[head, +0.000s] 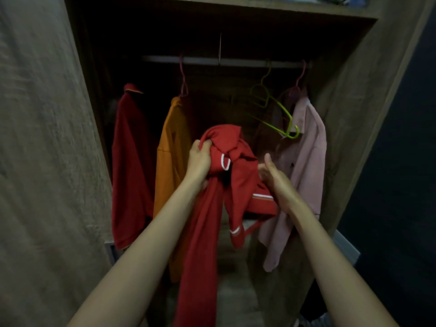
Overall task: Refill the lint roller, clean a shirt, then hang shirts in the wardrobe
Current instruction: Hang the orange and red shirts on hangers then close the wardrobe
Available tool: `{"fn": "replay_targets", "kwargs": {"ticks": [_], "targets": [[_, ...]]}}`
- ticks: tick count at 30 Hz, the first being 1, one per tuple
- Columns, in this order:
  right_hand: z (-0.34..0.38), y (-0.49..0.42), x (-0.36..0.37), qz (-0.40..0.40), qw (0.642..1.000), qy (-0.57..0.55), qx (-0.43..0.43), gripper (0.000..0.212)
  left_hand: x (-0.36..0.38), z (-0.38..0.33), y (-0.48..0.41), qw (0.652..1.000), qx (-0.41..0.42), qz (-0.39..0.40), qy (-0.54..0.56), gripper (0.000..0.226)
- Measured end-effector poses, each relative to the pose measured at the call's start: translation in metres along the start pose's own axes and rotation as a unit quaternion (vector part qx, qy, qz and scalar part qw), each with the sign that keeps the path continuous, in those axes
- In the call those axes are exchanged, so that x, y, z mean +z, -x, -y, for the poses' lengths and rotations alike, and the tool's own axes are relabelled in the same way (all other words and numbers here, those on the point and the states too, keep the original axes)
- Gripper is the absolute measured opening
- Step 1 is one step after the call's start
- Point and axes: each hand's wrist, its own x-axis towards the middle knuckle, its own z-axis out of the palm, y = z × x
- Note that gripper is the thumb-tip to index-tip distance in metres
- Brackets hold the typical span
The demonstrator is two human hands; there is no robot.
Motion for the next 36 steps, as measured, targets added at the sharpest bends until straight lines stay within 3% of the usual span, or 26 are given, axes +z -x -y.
{"fn": "replay_targets", "kwargs": {"ticks": [3,6,10,16,20,23,25,27,29,33,36], "targets": [[-0.026,0.009,-0.011,0.07,0.996,-0.038,0.039,0.07,-0.003,-0.011,-0.011,0.995,-0.031,-0.037,0.085,0.017],[-0.046,0.02,-0.003,0.091,0.994,-0.063,0.016,0.079,-0.005,-0.02,-0.016,0.985,-0.053,-0.055,0.156,0.024],[-0.056,0.025,0.015,0.071,0.996,-0.035,-0.04,0.061,-0.006,-0.024,-0.019,0.975,-0.064,-0.086,0.194,0.029],[-0.051,0.027,0.015,0.095,0.992,0.039,-0.079,0.069,-0.02,-0.026,-0.016,0.967,-0.075,-0.142,0.199,0.03],[-0.04,0.023,0.007,0.031,0.992,-0.025,-0.118,0.063,-0.036,-0.017,-0.02,0.988,-0.024,-0.126,0.091,0.018],[-0.008,0.013,-0.001,-0.026,0.981,-0.143,-0.13,0.044,-0.051,-0.008,-0.018,0.995,0.034,-0.072,-0.066,0.009],[0.015,0.005,-0.003,-0.067,0.975,-0.156,-0.143,0.034,-0.059,-0.001,-0.014,0.986,0.085,-0.014,-0.142,0.009],[0.031,-0.005,-0.002,-0.099,0.973,-0.145,-0.151,0.019,-0.064,0.005,-0.01,0.972,0.123,0.041,-0.196,0.017],[0.043,-0.012,0.0,-0.129,0.971,-0.123,-0.157,0.018,-0.069,0.011,-0.007,0.964,0.136,0.058,-0.223,0.021],[0.056,-0.023,0.01,-0.166,0.966,-0.045,-0.192,0.023,-0.071,0.018,0.001,0.959,0.137,0.032,-0.244,0.019],[0.066,-0.027,0.024,-0.143,0.964,0.014,-0.223,0.032,-0.068,0.018,0.008,0.964,0.15,0.021,-0.219,0.017]]}}
